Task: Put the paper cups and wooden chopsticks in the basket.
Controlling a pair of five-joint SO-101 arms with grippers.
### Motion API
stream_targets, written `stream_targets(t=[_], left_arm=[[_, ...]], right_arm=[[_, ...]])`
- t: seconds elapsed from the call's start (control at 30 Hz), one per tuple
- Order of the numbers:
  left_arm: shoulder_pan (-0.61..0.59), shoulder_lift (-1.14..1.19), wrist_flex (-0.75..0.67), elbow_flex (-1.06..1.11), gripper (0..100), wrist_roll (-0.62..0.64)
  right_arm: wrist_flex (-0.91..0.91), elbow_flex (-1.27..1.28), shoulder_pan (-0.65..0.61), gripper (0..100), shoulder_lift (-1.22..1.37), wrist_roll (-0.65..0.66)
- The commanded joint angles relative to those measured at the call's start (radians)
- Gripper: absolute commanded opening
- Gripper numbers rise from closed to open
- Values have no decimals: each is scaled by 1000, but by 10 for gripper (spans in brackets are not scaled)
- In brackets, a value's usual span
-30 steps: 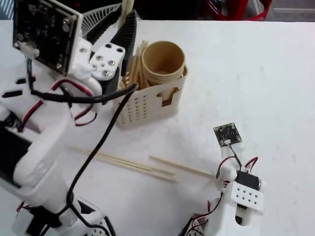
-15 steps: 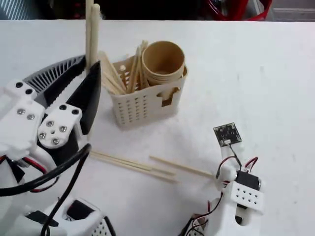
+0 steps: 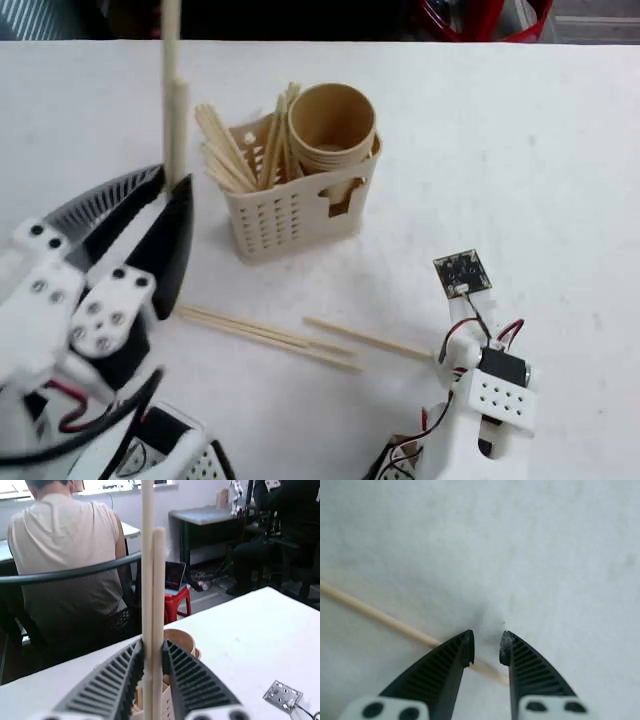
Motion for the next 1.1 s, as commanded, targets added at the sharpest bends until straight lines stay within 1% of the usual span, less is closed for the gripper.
stream_targets(t=[0.0, 0.1, 0.17, 0.33, 0.47, 0.57, 0.67, 0.87, 1.0, 1.07], left_arm=[[-8, -127, -308, 290, 23, -41], [-8, -145, -583, 446, 23, -74], [-8, -119, -744, 506, 22, -74], [-10, 54, -977, 525, 22, -75], [-74, 216, -1071, 537, 23, -69], [-114, 298, -1089, 539, 23, -68], [-122, 343, -1114, 571, 23, -71], [-124, 352, -1336, 832, 23, -68], [-147, 352, -1419, 961, 23, -58], [-182, 352, -1439, 1010, 24, -6]], right_arm=[[-15, -5, -1, 96, 4, -5], [-15, -5, -1, 96, 4, -5], [-15, -5, -1, 96, 4, -5], [-15, -5, -1, 96, 4, -5], [-15, -5, -1, 96, 4, -5], [-15, -5, -1, 97, 4, -5], [-15, -5, -1, 98, 4, -5], [-15, -5, -2, 98, 4, -5], [-15, -3, -2, 98, 4, -5], [-15, -3, -2, 98, 4, -5]])
